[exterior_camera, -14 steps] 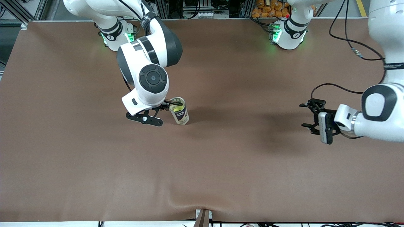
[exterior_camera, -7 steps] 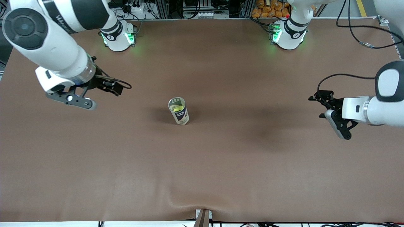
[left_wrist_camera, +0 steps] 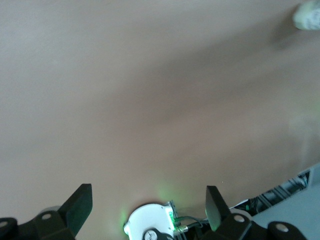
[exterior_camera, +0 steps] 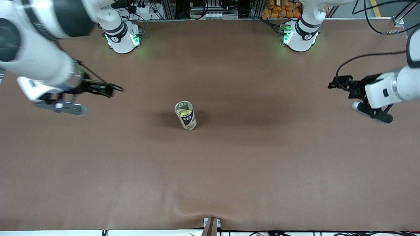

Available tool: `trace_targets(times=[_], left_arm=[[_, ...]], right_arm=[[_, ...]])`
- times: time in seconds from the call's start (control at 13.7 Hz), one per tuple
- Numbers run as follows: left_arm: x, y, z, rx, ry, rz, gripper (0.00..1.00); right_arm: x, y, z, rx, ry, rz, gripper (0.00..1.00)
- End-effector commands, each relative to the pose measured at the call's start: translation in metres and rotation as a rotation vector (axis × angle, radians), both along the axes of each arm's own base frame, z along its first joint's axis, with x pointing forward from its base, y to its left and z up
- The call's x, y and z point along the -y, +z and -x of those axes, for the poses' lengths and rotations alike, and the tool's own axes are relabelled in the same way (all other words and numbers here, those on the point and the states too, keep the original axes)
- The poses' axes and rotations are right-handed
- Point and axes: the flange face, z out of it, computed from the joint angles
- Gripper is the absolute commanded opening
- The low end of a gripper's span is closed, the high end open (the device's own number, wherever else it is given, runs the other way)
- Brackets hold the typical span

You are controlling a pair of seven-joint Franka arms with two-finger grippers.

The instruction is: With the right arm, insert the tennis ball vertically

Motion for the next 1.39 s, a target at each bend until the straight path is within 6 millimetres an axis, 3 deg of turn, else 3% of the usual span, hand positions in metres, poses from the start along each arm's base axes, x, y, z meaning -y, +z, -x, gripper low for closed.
trace_targets(times=[0.0, 0.15, 0.29, 0.44, 0.66, 0.8, 0.95, 1.02, 1.1, 1.24, 1.32], left_arm=[[0.0, 0.046, 0.054, 0.058, 0.086, -0.127, 1.0], [0.001, 0.074, 0.095, 0.084, 0.165, -0.162, 1.0], [0.007, 0.086, 0.129, 0.107, 0.211, -0.192, 1.0], [0.001, 0.09, 0.125, 0.14, 0.219, -0.201, 1.0], [-0.003, 0.079, 0.114, 0.136, 0.23, -0.203, 1.0], [-0.049, 0.067, 0.09, 0.155, 0.329, -0.188, 1.0], [-0.071, 0.086, 0.084, 0.239, 0.384, -0.152, 1.0], [-0.068, 0.094, 0.075, 0.28, 0.368, -0.148, 1.0], [-0.058, 0.087, 0.066, 0.278, 0.347, -0.154, 1.0], [-0.042, 0.092, 0.05, 0.305, 0.308, -0.173, 1.0], [-0.021, 0.1, 0.042, 0.341, 0.255, -0.222, 1.0]], right_arm=[[0.079, 0.037, 0.02, -0.002, 0.09, -0.081, 1.0], [0.122, 0.05, 0.03, 0.002, 0.118, -0.118, 1.0], [0.157, 0.065, 0.042, 0.027, 0.133, -0.143, 1.0], [0.171, 0.078, 0.057, 0.041, 0.136, -0.155, 1.0], [0.183, 0.078, 0.093, 0.103, 0.139, -0.17, 1.0], [0.184, 0.067, 0.105, 0.127, 0.143, -0.174, 1.0], [0.182, 0.056, 0.118, 0.158, 0.155, -0.172, 1.0], [0.18, 0.051, 0.127, 0.179, 0.167, -0.165, 1.0], [0.179, 0.047, 0.133, 0.195, 0.173, -0.161, 1.0], [0.173, 0.056, 0.131, 0.208, 0.174, -0.154, 1.0], [0.17, 0.058, 0.128, 0.209, 0.182, -0.147, 1.0]])
